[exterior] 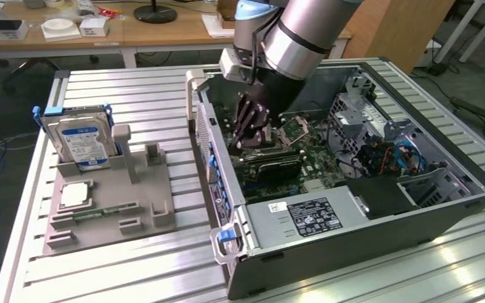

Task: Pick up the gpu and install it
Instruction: 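Press down on the gpu until it lock into place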

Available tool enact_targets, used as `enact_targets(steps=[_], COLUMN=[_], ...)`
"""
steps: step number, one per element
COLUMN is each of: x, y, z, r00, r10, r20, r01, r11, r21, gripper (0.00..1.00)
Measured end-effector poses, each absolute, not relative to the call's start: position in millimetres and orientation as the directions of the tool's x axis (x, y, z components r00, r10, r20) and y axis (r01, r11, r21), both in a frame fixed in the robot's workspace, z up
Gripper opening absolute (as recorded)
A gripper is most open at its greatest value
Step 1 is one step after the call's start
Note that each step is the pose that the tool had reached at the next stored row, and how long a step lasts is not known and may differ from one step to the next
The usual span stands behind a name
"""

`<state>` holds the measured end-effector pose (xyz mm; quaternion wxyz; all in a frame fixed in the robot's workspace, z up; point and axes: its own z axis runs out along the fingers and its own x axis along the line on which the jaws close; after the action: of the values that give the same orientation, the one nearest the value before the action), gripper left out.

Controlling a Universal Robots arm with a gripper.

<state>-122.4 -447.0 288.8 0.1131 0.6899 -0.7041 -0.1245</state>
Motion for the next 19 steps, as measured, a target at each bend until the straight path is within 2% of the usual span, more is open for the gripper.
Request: enact_targets(steps=[19], x=[-126.3], y=[-441.4], z=[286.8], r00=[-0.023], r10=[-1.0], r20=[-0.01], r01=[-0.942], r11=[0.018], r21=[0.334], gripper=[0.1])
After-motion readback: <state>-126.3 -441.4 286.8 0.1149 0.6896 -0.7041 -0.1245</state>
